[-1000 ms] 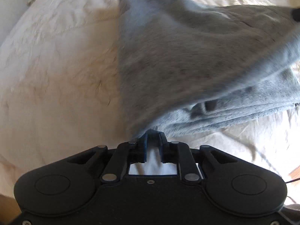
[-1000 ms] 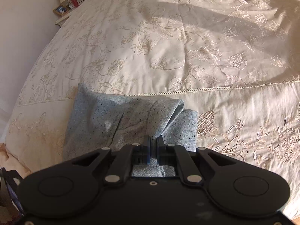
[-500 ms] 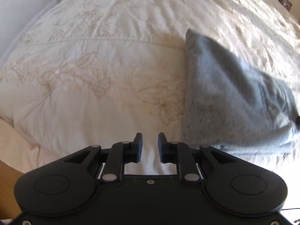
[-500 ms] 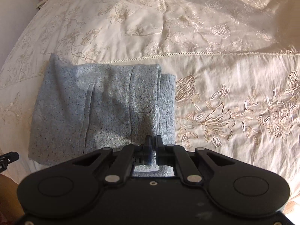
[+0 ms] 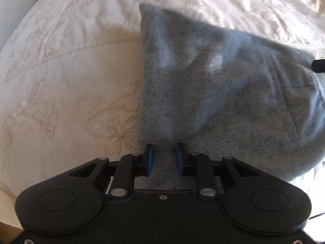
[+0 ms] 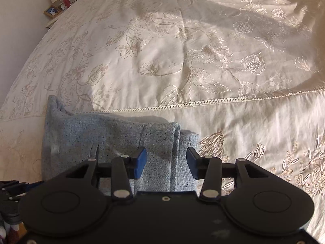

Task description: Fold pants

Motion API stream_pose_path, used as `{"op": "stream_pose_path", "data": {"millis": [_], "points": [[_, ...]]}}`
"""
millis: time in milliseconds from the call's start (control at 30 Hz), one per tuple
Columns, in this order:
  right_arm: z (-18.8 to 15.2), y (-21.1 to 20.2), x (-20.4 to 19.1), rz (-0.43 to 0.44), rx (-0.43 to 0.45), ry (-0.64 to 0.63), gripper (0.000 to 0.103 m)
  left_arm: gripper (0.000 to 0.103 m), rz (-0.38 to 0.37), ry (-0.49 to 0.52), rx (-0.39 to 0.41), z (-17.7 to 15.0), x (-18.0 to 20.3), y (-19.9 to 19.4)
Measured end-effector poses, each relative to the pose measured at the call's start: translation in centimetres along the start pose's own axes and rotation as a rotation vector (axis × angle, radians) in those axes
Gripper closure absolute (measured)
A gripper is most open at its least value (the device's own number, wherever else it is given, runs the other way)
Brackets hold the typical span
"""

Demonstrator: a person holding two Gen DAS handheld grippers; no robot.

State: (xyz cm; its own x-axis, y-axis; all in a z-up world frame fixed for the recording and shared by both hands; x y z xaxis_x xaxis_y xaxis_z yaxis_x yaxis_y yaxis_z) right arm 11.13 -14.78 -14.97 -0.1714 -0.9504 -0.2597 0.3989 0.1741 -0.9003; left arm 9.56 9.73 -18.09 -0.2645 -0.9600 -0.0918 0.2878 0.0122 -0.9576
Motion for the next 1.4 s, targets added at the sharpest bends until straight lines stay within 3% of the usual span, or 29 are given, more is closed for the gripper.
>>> {"op": "stream_pose_path", "data": {"millis": [167, 267, 467, 567, 667, 800, 867, 933, 1100, 1167, 1200, 1233, 1300, 1400], "points": [[-0.5, 0.7, 1.1, 0.084, -0.011, 0.025, 0.053, 0.069, -0.027, -0.003, -0.002, 0.8, -1.2, -2.0], [-0.4, 1.4, 1.8, 0.146, -0.029, 0.054, 0.052, 0.069, -0.043, -0.02, 0.044, 2.2, -1.7, -4.3], [-0.7, 2.9, 2.1, 0.237, -0.082, 0.089, 0.051, 0.069, -0.054, -0.02, 0.117, 7.5, -1.4, -5.0], [-0.8, 1.9, 1.4, 0.224, -0.075, 0.074, 0.087, 0.069, -0.052, -0.022, 0.127, 10.2, -1.1, -4.1], [-0.8, -1.4, -0.3, 0.156, 0.014, -0.017, 0.099, 0.069, -0.05, -0.014, 0.146, 12.3, -0.6, -3.4], [-1.4, -2.9, -0.6, 0.088, 0.049, -0.046, 0.1, 0.068, 0.005, -0.001, 0.101, 13.7, -0.1, -0.2], [-1.8, -1.2, 0.4, 0.034, 0.001, -0.031, 0.1, 0.066, 0.036, -0.027, 0.052, 13.8, -0.5, 2.1], [-2.0, -0.1, 1.1, 0.027, -0.027, 0.013, 0.101, 0.058, 0.019, -0.056, 0.007, 13.8, -0.9, 3.9], [-1.7, -0.7, -0.1, -0.012, -0.011, -0.037, 0.099, 0.058, 0.042, -0.032, 0.072, 13.6, -1.0, 0.9], [-1.5, -1.8, -0.4, -0.042, 0.035, -0.043, 0.089, 0.059, 0.028, -0.023, 0.121, 12.9, -0.9, -1.4], [-1.2, -2.5, -0.6, -0.054, 0.076, -0.043, 0.077, 0.059, 0.012, -0.008, 0.133, 12.2, -0.6, -2.3], [-0.8, -3.2, -0.8, -0.055, 0.116, -0.046, 0.07, 0.059, -0.002, 0.007, 0.137, 11.7, -0.2, -2.8], [0.1, -3.5, -1.2, -0.007, 0.143, -0.057, 0.07, 0.059, -0.031, 0.023, 0.139, 9.9, 0.6, -3.7], [1.1, -1.5, -2.3, 0.094, 0.08, -0.085, 0.071, 0.059, -0.064, 0.051, 0.102, 6.8, 2.2, -3.6]]}}
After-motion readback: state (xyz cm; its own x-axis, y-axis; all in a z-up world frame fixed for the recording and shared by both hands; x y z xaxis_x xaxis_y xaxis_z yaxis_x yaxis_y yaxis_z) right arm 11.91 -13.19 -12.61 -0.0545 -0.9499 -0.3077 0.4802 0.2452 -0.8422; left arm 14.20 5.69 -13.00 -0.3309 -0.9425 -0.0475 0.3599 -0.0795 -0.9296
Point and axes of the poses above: each gripper's, at about its wrist camera, not at the fingertips, and y roughly the way its jaws point, x to its right, z to its top, the point moved 3 cm from there along y, roughly the way its jaws point, and after that the axes turned 1 degree about z, right-handed, at the moved point
